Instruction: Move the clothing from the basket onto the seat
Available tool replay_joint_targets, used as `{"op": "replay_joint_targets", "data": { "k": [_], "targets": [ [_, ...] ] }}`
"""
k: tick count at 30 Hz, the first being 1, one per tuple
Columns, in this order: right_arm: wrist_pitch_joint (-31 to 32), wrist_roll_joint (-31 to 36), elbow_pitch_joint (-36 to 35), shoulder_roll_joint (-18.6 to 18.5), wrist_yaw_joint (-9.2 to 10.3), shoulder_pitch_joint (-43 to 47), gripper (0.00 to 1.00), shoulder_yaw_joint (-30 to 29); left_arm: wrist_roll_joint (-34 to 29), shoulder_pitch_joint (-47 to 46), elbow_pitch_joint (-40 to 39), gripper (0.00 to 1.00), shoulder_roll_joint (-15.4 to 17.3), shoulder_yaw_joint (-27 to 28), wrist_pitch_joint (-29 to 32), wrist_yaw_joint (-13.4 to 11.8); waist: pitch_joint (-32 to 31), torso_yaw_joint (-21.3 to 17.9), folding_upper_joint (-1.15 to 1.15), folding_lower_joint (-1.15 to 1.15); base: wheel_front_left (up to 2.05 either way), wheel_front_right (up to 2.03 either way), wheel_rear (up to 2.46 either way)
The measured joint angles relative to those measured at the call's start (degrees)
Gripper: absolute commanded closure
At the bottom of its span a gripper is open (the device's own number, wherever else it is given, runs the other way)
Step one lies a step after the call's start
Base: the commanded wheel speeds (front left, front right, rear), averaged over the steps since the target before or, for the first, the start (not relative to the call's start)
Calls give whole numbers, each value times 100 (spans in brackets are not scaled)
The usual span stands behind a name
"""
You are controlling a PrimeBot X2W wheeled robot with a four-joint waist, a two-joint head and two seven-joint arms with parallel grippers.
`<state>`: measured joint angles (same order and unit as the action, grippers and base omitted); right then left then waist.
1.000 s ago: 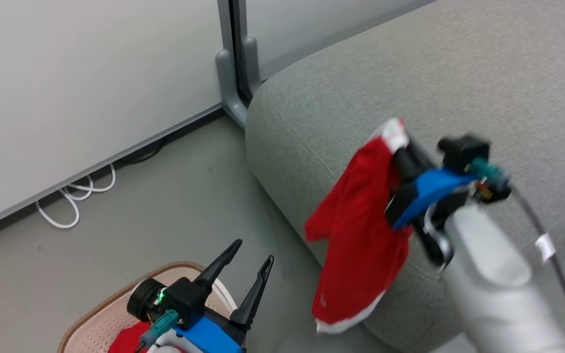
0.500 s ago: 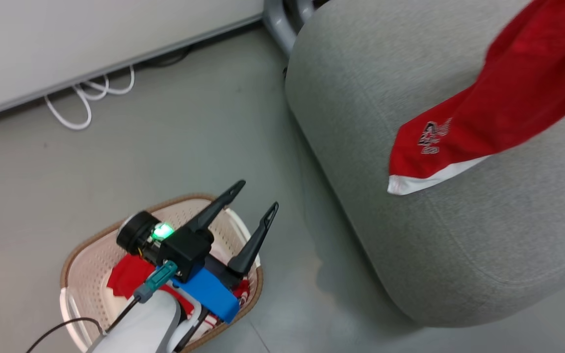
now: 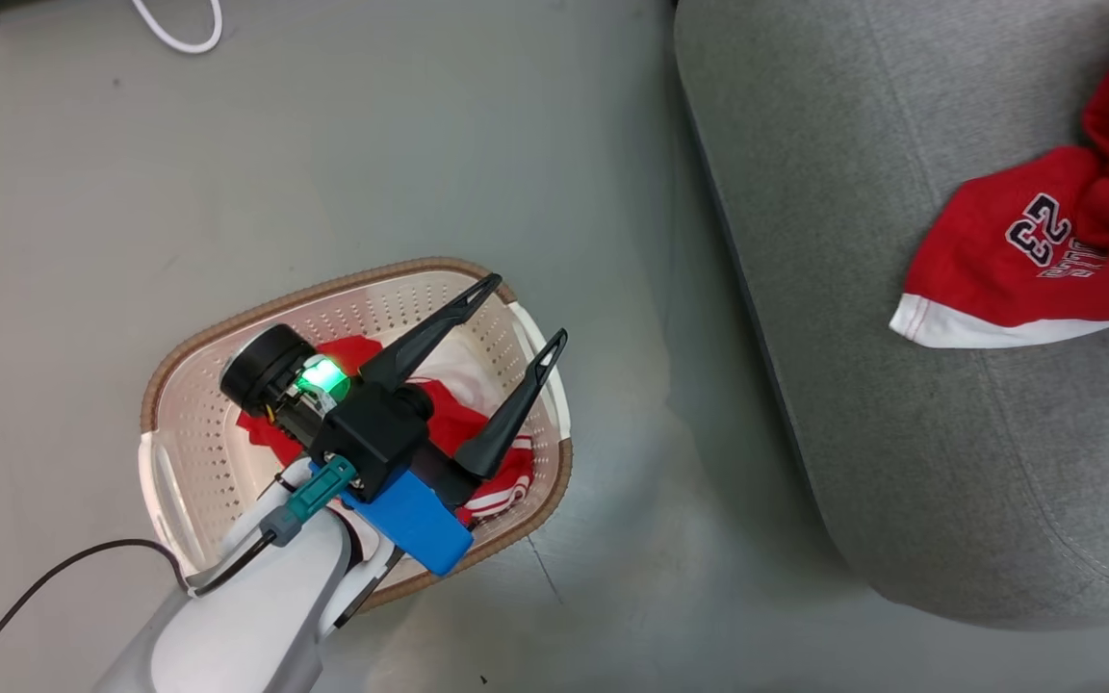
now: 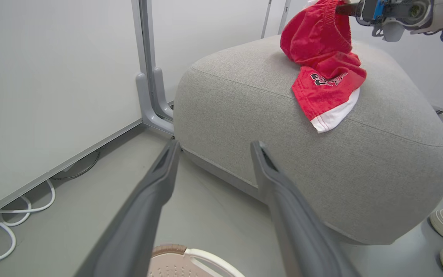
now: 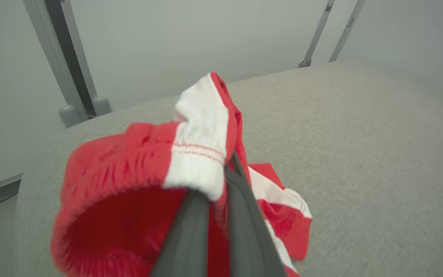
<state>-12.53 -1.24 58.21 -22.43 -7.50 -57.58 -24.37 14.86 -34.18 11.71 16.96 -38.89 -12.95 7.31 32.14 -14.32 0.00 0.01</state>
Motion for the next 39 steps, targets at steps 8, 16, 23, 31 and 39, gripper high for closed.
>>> {"op": "replay_joint_targets", "data": {
  "k": [8, 16, 23, 31, 39],
  "targets": [
    [-187, 189, 489, 110, 0, 244, 100, -378, 14, -4, 69, 0, -32, -100, 0, 0, -70, 79, 0, -1, 0, 0, 0],
    [-237, 500, 519, 36, 0, 292, 0, -334, 127, 37, 291, 0, -141, -130, -93, -2, -359, 122, 0, -1, 0, 0, 0],
    [-246, 658, 318, -46, 0, 825, 0, -148, 305, 380, 544, 0, -342, -41, -187, -18, -885, 267, 0, -2, 0, 0, 0],
    [-255, 509, -439, 176, 0, 1699, 0, 189, 416, 1044, 500, 0, -442, 458, -205, -119, -1625, 419, 0, -3, 0, 0, 0],
    [-259, 354, -2029, 666, 0, 2993, 0, 620, 412, 1827, 435, 0, -603, 1144, -210, -212, -2344, 689, 0, -3, 0, 0, 0]
  ]
}}
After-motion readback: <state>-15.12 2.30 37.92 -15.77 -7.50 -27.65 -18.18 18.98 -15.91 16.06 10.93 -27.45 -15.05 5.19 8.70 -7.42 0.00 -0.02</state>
